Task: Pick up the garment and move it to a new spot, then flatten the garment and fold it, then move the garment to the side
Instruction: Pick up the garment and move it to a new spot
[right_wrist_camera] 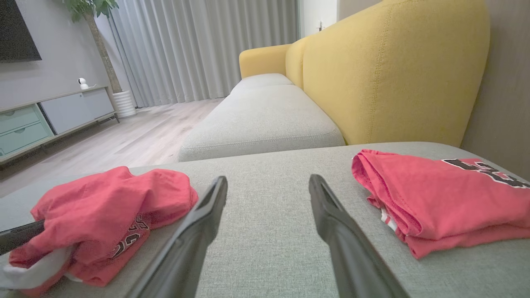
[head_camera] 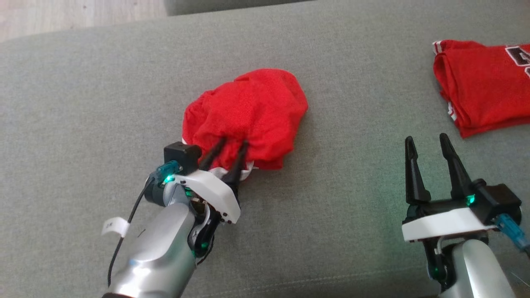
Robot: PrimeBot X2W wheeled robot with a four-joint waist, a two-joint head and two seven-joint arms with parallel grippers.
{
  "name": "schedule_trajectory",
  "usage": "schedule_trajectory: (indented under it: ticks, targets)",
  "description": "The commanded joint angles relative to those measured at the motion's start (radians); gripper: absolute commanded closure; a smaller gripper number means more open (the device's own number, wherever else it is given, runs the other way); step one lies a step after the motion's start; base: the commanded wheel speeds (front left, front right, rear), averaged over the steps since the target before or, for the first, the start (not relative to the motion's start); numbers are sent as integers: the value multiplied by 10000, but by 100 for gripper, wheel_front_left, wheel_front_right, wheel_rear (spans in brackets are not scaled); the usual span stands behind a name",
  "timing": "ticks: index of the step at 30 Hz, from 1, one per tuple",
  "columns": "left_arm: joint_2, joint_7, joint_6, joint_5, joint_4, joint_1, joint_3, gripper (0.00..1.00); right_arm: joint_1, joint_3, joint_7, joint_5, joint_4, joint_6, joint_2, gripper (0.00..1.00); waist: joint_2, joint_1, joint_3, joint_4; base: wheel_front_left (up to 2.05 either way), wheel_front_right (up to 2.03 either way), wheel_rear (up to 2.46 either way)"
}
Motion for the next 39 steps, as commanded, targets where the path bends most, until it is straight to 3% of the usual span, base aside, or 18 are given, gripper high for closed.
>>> schedule_trajectory:
  ticks: [1,16,29,39]
  targets:
    - [60,-115,105,95,-330,-251,296,0,-268,239,-114,61,-226,65,-22,0,-1,-1,-110,42,0,0,0]
    - [67,-134,593,977,-3074,2042,2309,0,159,21,-194,-237,359,65,-22,0,-1,-1,-1499,725,0,0,0]
    - [194,-135,745,1698,-4443,3854,3706,0,668,292,-193,-96,398,65,-22,0,-1,-1,-1868,1133,0,0,0]
    - [107,-135,832,2089,-5036,4616,4168,0,826,414,-260,271,624,65,-22,0,-1,-1,-1986,1228,0,0,0]
